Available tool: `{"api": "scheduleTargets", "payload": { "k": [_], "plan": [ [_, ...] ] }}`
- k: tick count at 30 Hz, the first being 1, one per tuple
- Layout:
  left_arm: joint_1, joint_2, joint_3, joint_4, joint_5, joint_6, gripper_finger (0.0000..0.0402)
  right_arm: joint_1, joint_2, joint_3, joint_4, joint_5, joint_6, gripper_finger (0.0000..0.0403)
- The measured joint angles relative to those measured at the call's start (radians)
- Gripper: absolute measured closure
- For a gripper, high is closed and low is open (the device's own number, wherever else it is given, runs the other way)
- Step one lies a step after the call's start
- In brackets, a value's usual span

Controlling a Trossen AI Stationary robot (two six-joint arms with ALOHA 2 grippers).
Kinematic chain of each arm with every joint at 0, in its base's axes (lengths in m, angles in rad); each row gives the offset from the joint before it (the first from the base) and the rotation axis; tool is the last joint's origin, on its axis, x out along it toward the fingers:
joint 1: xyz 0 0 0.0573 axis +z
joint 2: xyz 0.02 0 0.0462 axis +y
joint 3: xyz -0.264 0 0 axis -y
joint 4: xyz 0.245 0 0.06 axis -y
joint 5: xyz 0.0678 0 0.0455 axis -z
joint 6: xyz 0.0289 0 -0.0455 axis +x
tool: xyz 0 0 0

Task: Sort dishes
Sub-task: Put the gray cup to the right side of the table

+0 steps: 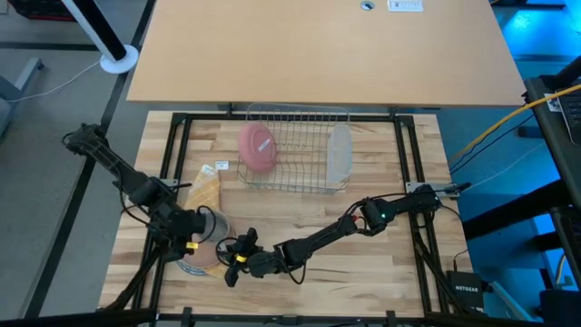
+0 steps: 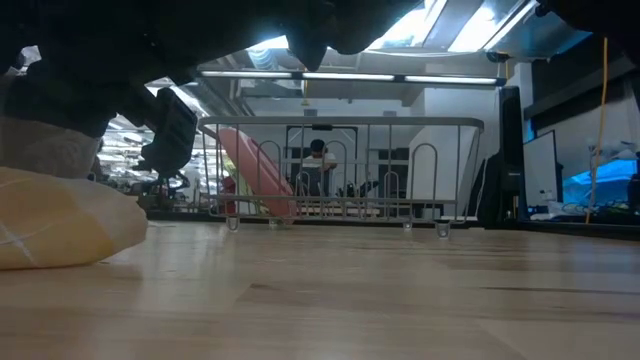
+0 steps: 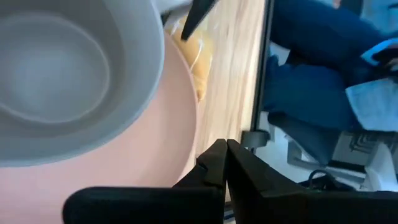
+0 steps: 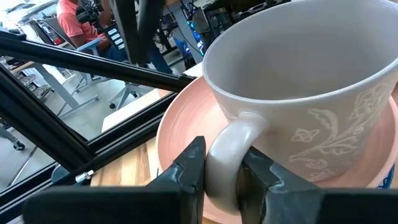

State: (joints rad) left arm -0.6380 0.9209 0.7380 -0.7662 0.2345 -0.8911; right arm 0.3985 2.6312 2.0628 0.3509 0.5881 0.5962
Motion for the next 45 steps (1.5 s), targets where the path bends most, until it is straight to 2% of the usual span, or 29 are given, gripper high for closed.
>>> {"api": "scheduleTargets", "payload": {
  "k": [14, 27, 34, 45],
  "plan": [
    [0.001, -0.249, 0.0, 0.01, -0.199, -0.041, 0.0401, 0.0, -0.06, 0.0, 0.012, 0.003, -0.131, 0.0344],
    [0.001, -0.448, 0.001, 0.323, -0.285, 0.079, 0.0401, 0.001, -0.083, 0.0, -0.008, 0.039, -0.159, 0.0344],
    [0.001, -0.511, 0.001, 0.333, -0.327, 0.114, 0.0401, 0.002, -0.17, 0.0, -0.286, 0.095, -0.159, 0.0344],
    [0.001, -0.519, 0.001, 0.327, -0.332, 0.181, 0.0401, 0.001, -0.441, 0.0, -0.766, 0.117, -0.156, 0.0344]
  ]
}}
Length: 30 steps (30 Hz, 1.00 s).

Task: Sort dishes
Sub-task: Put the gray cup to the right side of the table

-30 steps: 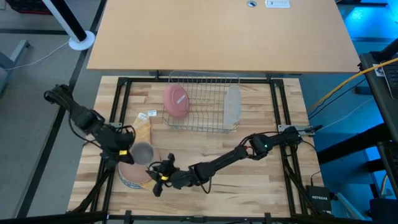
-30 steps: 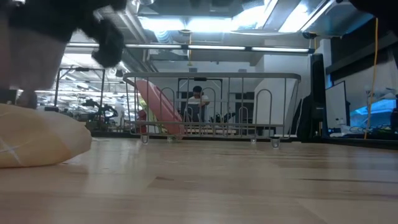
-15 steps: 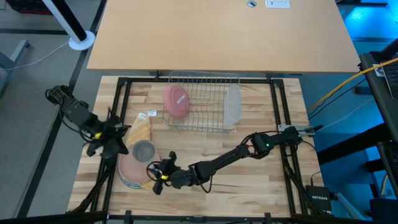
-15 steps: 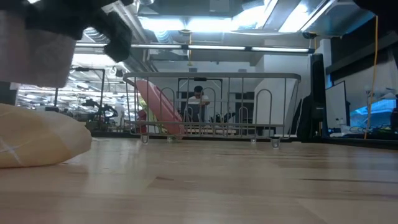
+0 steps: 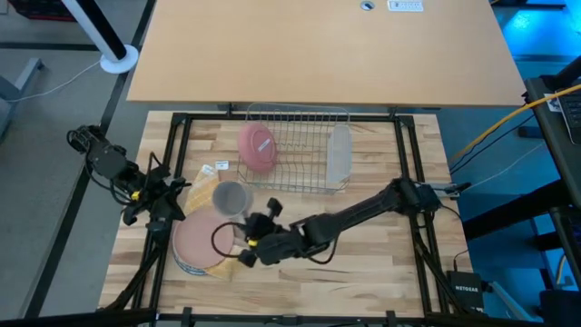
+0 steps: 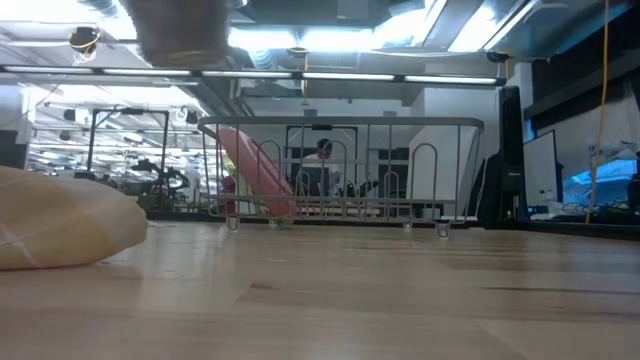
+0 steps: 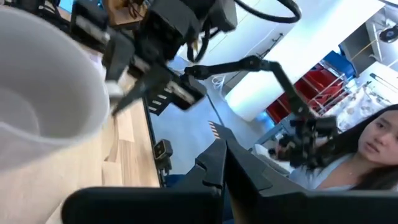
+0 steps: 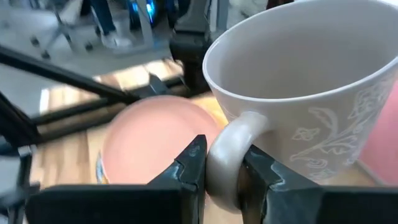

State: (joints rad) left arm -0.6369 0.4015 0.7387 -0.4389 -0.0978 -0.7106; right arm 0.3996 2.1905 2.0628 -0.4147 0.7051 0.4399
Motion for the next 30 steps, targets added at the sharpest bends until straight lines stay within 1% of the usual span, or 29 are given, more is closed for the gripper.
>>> {"api": "scheduleTargets", "payload": {
  "k": [4, 9, 13, 17, 18, 19, 21, 22, 24, 26, 30],
  "plan": [
    [0.0, 0.0, 0.0, 0.0, 0.0, 0.017, 0.0401, 0.0, -0.118, -0.001, -0.201, -0.004, 0.045, 0.0344],
    [0.0, 0.0, 0.0, 0.0, 0.0, 0.034, 0.0401, 0.009, -0.272, 0.002, -0.525, 0.082, 0.223, 0.0344],
    [0.0, 0.0, 0.0, 0.001, 0.0, 0.051, 0.04, 0.03, -0.377, 0.0, -0.804, 0.166, 0.438, 0.0344],
    [0.0, 0.0, 0.0, 0.002, -0.007, 0.059, 0.04, 0.067, -0.463, -0.008, -1.118, 0.244, 0.722, 0.0344],
    [0.0, 0.0, 0.0, 0.001, -0.014, 0.06, 0.04, 0.078, -0.475, -0.021, -1.167, 0.254, 0.801, 0.0344],
    [0.0, 0.0, 0.0, 0.001, -0.017, 0.063, 0.04, 0.087, -0.491, -0.052, -1.159, 0.261, 0.843, 0.0344],
    [0.0, 0.0, 0.0, 0.002, -0.018, 0.064, 0.04, 0.112, -0.538, -0.133, -1.117, 0.277, 0.843, 0.0344],
    [0.0, 0.001, 0.0, 0.002, -0.018, 0.064, 0.04, 0.12, -0.556, -0.169, -1.119, 0.282, 0.877, 0.0344],
    [0.0, 0.002, 0.0, 0.005, -0.018, 0.063, 0.04, 0.135, -0.6, -0.259, -1.158, 0.284, 0.997, 0.0344],
    [0.0, 0.004, 0.0, 0.004, -0.018, 0.06, 0.04, 0.15, -0.65, -0.366, -1.156, 0.284, 1.081, 0.0344],
    [0.0, 0.012, 0.0, 0.008, -0.019, 0.055, 0.04, 0.178, -0.719, -0.592, -1.155, 0.279, 1.304, 0.0344]
  ]
}}
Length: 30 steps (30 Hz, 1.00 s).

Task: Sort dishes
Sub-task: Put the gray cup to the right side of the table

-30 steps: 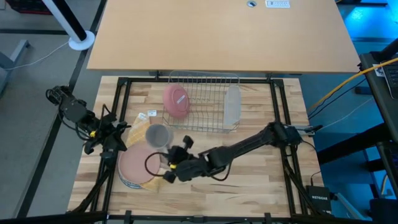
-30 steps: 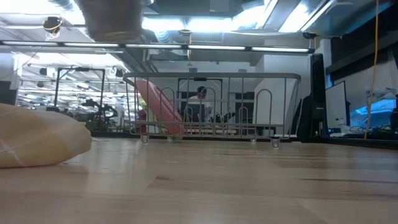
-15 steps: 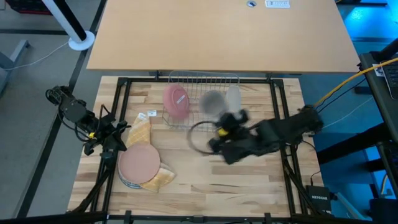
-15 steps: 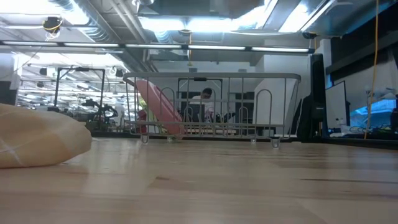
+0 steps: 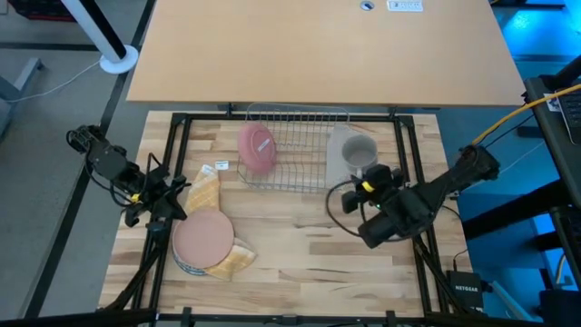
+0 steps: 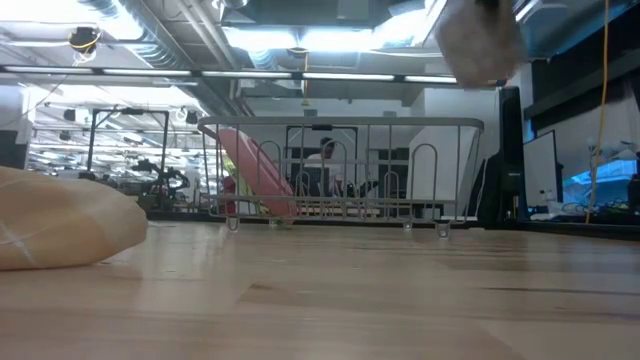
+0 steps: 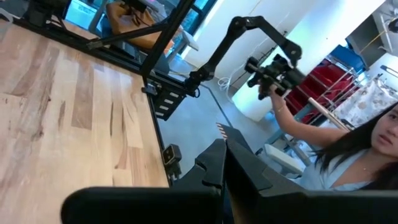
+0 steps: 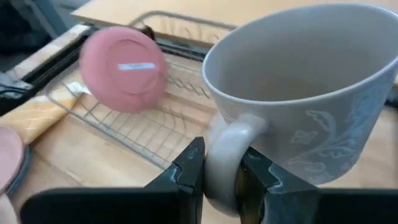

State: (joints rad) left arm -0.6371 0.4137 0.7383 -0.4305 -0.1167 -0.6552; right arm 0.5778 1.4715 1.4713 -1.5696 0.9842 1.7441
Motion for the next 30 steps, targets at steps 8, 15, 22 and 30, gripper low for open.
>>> {"api": "scheduleTargets", "payload": {
  "k": [8, 15, 22, 30],
  "plan": [
    [0.0, 0.022, 0.0, 0.001, -0.015, -0.005, 0.04, 0.085, -0.115, -0.369, 0.0, 0.041, 0.426, 0.0344],
    [0.0, 0.036, 0.0, 0.0, -0.055, -0.003, 0.04, 0.103, -0.118, -0.609, 0.203, 0.01, 0.524, 0.0344],
    [0.0, 0.05, 0.0, 0.001, -0.089, -0.003, 0.04, 0.103, -0.113, -0.802, 0.489, 0.086, 0.512, 0.0344],
    [0.001, 0.089, 0.0, 0.001, -0.138, -0.018, 0.04, 0.103, -0.113, -0.92, 0.603, 0.084, 0.506, 0.0344]
  ]
}}
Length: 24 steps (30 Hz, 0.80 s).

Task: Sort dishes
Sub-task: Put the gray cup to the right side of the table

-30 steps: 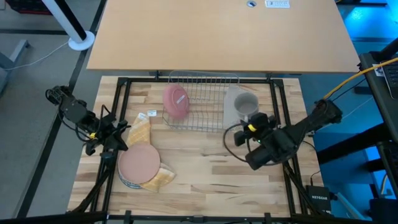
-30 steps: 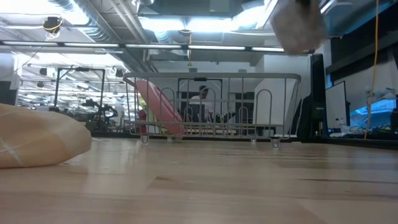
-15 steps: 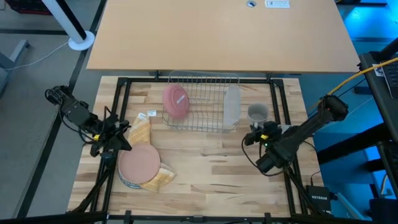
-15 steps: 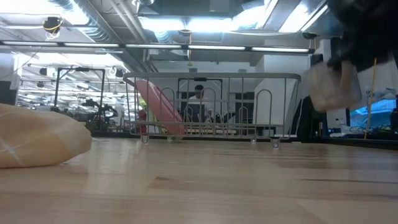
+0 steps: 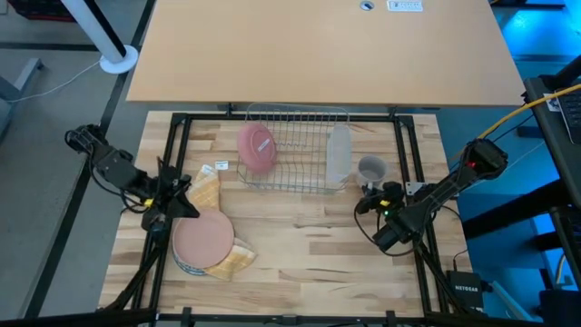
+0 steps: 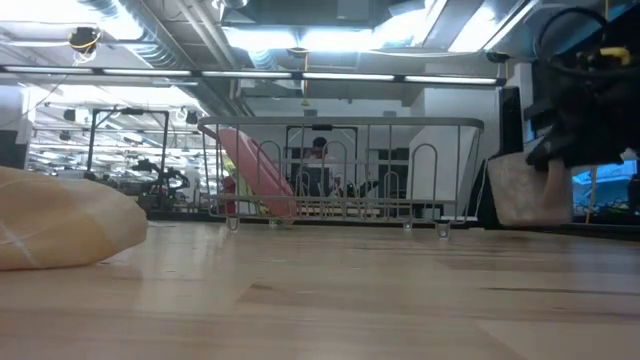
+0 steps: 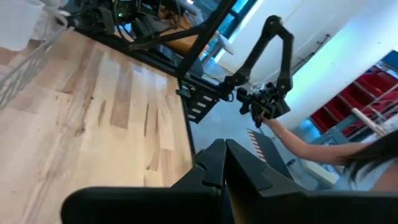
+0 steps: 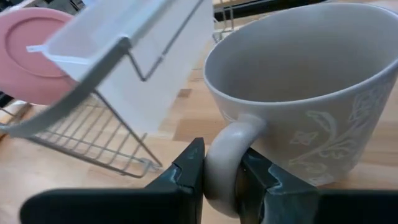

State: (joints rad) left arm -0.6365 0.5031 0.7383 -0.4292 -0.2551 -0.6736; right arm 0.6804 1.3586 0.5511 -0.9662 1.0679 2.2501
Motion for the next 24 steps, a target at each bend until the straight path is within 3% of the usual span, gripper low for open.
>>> {"api": "scheduleTargets", "payload": {
  "k": [7, 16, 24],
  "plan": [
    [0.0, 0.04, 0.0, 0.0, -0.004, -0.002, 0.04, 0.0, 0.0, -0.052, 0.042, -0.028, -0.002, 0.0339],
    [0.0, 0.077, 0.0, -0.001, -0.004, -0.007, 0.04, 0.0, 0.001, -0.058, 0.061, -0.215, -0.003, 0.0272],
    [0.0, 0.129, 0.0, -0.001, 0.055, -0.036, 0.0399, 0.0, 0.001, -0.058, 0.15, -0.259, -0.006, 0.0269]
  ]
}}
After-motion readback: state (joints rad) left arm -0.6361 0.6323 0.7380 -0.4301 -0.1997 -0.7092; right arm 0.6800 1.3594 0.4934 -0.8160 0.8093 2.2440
